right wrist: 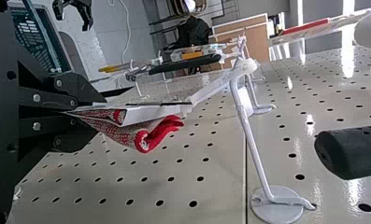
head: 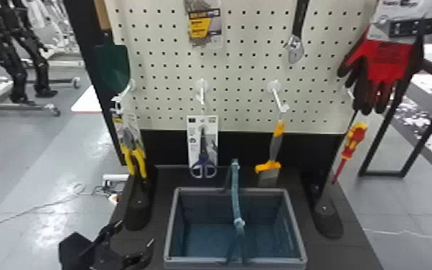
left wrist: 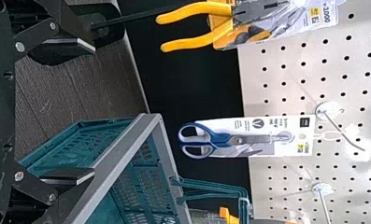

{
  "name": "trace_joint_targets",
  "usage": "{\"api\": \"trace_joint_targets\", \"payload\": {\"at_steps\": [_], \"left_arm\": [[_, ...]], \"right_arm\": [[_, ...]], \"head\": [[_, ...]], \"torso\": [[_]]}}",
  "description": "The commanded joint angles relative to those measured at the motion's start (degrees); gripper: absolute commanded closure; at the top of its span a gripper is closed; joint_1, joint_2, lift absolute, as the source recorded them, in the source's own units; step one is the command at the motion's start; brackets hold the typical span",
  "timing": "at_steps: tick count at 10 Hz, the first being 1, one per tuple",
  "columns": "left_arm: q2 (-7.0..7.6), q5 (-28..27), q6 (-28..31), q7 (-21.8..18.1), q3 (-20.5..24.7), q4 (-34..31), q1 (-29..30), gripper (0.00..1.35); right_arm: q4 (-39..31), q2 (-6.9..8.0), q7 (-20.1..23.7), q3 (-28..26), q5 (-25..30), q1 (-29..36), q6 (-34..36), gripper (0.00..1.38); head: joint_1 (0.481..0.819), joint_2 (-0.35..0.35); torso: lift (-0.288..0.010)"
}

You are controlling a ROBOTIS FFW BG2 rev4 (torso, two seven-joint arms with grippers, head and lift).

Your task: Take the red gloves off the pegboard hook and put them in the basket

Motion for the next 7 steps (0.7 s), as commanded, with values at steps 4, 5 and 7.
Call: {"api": "trace_joint_targets", "payload": {"at_steps": [4,5,7], "left_arm": [[-0.15,0.1,0.0,0.0,0.1,0.0,0.2,0.36],[-0.15,0.1,0.0,0.0,0.0,0.0,0.2,0.36],[-0.15,0.4,-0.2,0.0,0.3,-0.2,0.8,0.36]], "right_arm": [[0.0,-0.03,0.1,0.3,-0.3,0.0,0.3,1.28],[-0.1,-0.03,0.1,0.3,-0.3,0.0,0.3,1.28],[-0.8,-0.12,0.2,0.3,-0.5,0.0,0.3,1.28]], "head": [[0.549,0.0],[0.549,0.0],[0.549,0.0]], "torso": [[-0.1],[-0.1],[-0.1]]}}
